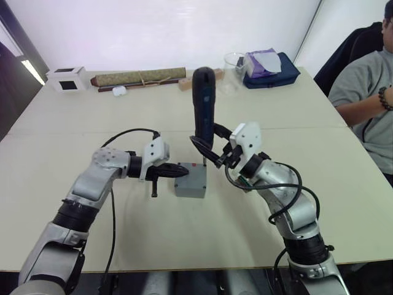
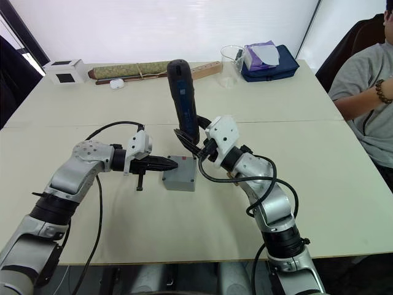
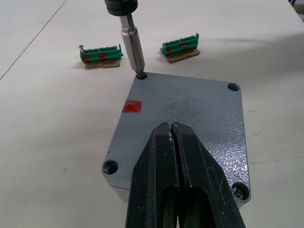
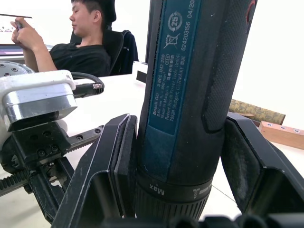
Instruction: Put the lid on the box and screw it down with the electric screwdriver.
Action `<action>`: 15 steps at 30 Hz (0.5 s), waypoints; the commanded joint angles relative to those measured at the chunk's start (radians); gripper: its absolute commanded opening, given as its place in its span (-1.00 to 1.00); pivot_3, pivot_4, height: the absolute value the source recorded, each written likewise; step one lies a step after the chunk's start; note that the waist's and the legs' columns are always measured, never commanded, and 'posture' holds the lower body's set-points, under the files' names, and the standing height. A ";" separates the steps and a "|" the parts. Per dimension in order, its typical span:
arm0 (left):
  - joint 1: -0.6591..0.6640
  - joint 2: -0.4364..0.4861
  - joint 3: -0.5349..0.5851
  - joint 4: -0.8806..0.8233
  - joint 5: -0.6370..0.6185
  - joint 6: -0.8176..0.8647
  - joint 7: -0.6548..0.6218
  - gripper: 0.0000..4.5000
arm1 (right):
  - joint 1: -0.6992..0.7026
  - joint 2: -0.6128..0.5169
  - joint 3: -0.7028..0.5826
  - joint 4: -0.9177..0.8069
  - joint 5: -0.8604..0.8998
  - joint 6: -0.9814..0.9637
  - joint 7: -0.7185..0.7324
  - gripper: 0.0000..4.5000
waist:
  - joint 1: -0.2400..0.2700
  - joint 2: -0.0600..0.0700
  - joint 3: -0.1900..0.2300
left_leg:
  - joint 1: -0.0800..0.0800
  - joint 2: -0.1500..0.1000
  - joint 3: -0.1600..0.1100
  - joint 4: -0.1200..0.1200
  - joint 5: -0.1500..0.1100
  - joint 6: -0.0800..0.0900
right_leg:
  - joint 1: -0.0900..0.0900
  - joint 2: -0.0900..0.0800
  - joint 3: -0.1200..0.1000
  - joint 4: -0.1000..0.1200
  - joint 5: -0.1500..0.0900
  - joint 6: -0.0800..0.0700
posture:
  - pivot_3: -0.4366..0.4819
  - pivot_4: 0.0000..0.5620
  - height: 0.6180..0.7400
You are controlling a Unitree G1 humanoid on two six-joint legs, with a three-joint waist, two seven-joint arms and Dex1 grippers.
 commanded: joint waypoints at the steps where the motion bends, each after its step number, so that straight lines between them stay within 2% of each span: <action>1: 0.003 -0.003 -0.014 0.010 0.024 -0.003 -0.003 -1.00 | -0.018 -0.001 -0.018 -0.022 -0.003 -0.038 -0.007 -0.03 | 0.000 0.000 0.000 | 0.000 0.000 0.000 0.000 0.000 0.000 | 0.000 0.000 0.000 0.000 0.000 0.000 | -0.05 -0.47 0.93; 10: 0.010 -0.004 -0.013 -0.004 0.029 -0.004 0.000 -1.00 | 0.057 -0.028 0.017 -0.034 0.035 0.076 0.031 -0.03 | 0.001 0.000 -0.002 | 0.002 0.000 0.000 0.000 0.000 0.000 | 0.002 0.000 0.000 0.000 0.000 0.000 | -0.05 -0.47 0.93; 15: 0.020 -0.001 -0.026 -0.008 0.056 -0.020 0.002 -1.00 | 0.086 -0.027 0.037 -0.037 0.053 0.138 0.034 -0.03 | 0.000 -0.001 -0.004 | 0.011 0.000 0.000 -0.001 0.000 0.000 | 0.012 0.000 0.000 -0.002 0.000 0.000 | -0.05 -0.47 0.93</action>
